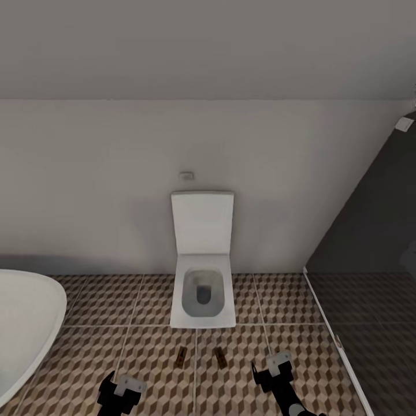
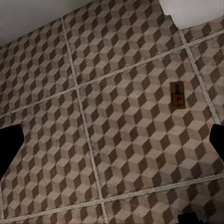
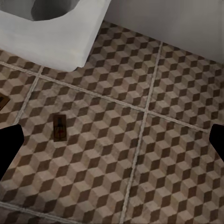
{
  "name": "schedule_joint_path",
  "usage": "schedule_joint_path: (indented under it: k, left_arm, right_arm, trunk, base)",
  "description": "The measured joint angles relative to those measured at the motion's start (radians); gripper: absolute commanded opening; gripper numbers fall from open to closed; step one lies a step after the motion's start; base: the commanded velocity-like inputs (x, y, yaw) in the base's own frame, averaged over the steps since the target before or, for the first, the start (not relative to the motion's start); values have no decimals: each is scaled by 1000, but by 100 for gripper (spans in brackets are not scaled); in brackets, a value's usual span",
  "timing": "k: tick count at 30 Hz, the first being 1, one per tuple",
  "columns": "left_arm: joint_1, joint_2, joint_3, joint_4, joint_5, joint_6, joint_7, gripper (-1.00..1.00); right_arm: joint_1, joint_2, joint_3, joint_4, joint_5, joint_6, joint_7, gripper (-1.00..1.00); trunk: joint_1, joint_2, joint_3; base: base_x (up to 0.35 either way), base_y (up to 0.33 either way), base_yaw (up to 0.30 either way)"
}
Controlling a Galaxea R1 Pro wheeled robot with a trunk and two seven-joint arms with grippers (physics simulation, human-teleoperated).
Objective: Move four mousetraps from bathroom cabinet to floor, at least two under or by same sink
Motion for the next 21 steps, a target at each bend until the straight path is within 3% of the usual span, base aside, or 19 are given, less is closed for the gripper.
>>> schedule_joint_path:
  k: [21]
  left_arm:
    - [0, 0, 0, 0, 0, 0, 0, 100]
  right_arm:
    - [0, 0, 0, 0, 0, 0, 0, 100]
  trunk:
    - [0, 0, 34]
  base:
    - [0, 0, 0]
